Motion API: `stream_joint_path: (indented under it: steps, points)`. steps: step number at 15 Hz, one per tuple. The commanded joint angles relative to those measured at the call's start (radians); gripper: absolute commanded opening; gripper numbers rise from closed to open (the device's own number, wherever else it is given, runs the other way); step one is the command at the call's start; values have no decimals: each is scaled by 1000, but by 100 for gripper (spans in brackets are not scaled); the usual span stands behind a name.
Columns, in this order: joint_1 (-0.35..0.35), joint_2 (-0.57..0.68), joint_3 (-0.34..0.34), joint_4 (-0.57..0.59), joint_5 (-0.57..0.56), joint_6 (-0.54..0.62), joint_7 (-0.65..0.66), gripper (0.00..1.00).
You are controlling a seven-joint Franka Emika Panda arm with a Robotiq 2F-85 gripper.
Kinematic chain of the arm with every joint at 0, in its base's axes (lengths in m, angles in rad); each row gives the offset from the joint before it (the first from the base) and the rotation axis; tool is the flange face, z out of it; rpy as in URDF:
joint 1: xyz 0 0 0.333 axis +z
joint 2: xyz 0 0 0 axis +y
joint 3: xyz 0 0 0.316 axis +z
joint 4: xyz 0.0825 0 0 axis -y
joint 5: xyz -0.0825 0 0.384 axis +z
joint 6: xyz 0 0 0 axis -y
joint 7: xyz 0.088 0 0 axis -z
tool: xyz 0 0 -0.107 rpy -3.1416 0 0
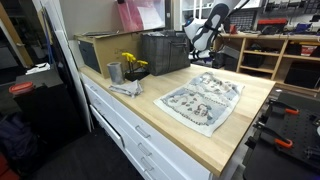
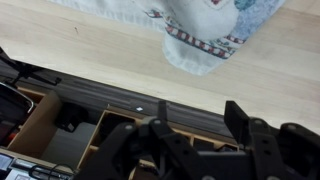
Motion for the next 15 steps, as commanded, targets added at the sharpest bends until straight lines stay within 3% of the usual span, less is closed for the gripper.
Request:
stream_joint_path:
  steps: [1, 5, 9, 15]
  points:
    - [9, -139, 7, -189, -39, 19, 13, 30]
    - [-48, -257, 55, -369, 10, 36, -28, 1]
    - [-157, -344, 130, -527, 123, 81, -111, 0]
    - [-265, -354, 153, -666, 279, 261, -229, 0]
